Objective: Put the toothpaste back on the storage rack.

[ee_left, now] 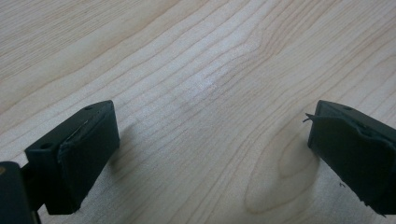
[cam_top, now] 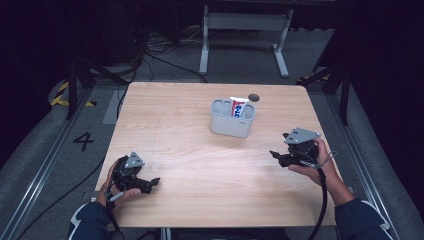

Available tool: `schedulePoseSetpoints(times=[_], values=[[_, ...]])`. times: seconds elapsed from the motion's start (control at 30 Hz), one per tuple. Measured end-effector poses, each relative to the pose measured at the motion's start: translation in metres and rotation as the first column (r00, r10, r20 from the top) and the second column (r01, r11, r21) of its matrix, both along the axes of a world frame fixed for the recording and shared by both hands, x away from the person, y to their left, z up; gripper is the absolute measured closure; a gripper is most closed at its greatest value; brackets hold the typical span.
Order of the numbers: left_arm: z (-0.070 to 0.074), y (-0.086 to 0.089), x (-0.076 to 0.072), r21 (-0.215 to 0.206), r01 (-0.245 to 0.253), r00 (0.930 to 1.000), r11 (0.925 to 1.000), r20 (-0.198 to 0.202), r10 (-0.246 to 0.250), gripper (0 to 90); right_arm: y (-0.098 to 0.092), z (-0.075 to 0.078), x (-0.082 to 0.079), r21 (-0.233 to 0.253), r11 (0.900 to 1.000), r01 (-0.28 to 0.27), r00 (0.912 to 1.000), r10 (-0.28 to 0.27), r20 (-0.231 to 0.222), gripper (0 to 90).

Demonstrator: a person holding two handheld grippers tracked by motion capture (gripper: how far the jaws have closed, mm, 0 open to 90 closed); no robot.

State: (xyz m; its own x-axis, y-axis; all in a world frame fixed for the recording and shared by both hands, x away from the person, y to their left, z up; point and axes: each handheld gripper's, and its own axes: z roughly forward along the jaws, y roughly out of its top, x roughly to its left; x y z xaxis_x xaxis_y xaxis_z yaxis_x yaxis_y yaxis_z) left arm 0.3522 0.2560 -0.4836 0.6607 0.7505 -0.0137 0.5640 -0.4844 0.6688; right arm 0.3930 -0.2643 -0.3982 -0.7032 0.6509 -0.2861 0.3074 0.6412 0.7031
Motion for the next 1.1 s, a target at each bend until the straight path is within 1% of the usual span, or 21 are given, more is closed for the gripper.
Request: schedulePoseSetpoints(times=[0.13, 0.37, 0.53, 0.63, 0.73, 0.83, 0.9, 0.97, 1.07, 1.1], values=[[0.0, 0.0, 0.0, 0.0, 0.0, 1.0, 1.0, 0.0, 0.0, 2.4, -0.005, -0.006, -0.007, -0.002, 1.0, -0.002, 1.0, 0.002, 0.004, 25.2], [0.0, 0.0, 0.0, 0.0, 0.0, 1.0, 1.0, 0.0, 0.0, 2.4, -0.014, -0.019, -0.015, -0.017, 1.0, -0.007, 0.9999, 0.007, -0.014, 24.7], [0.0, 0.0, 0.0, 0.0, 0.0, 1.0, 1.0, 0.0, 0.0, 2.4, -0.021, -0.027, -0.02, -0.025, 1.0, 0.0, 0.9998, 0.0, -0.02, 24.6], [0.0, 0.0, 0.0, 0.0, 0.0, 1.0, 1.0, 0.0, 0.0, 2.4, -0.024, -0.031, -0.024, -0.014, 1.0, 0.006, 0.9996, -0.007, -0.026, 24.6], [0.0, 0.0, 0.0, 0.0, 0.0, 1.0, 1.0, 0.0, 0.0, 2.4, -0.03, -0.04, -0.03, -0.008, 1.0, 0.018, 0.9993, -0.018, -0.034, 24.6], [0.0, 0.0, 0.0, -0.001, -0.002, 1.0, 1.0, 0.0, 0.002, 2.4, -0.036, -0.047, -0.033, -0.018, 0.999, 0.031, 0.9984, -0.032, -0.046, 24.4], [0.0, 0.0, 0.0, -0.001, -0.001, 1.0, 1.0, -0.001, 0.001, 2.4, -0.04, -0.05, -0.034, -0.008, 0.999, 0.043, 0.9974, -0.044, -0.057, 23.8], [0.0, 0.0, 0.001, 0.0, 0.003, 1.0, 1.0, 0.001, -0.003, 2.2, -0.045, -0.051, -0.035, 0.005, 0.998, 0.06, 0.9968, -0.06, -0.054, 23.6], [0.0, 0.0, 0.001, 0.003, 0.005, 1.0, 1.0, 0.002, -0.005, 2.1, -0.052, -0.053, -0.037, 0.029, 0.996, 0.079, 0.9949, -0.077, -0.065, 23.5], [0.0, 0.0, 0.001, 0.003, 0.005, 1.0, 1.0, 0.002, -0.005, 2.1, -0.054, -0.053, -0.038, 0.03, 0.996, 0.081, 0.9946, -0.079, -0.067, 23.2]])
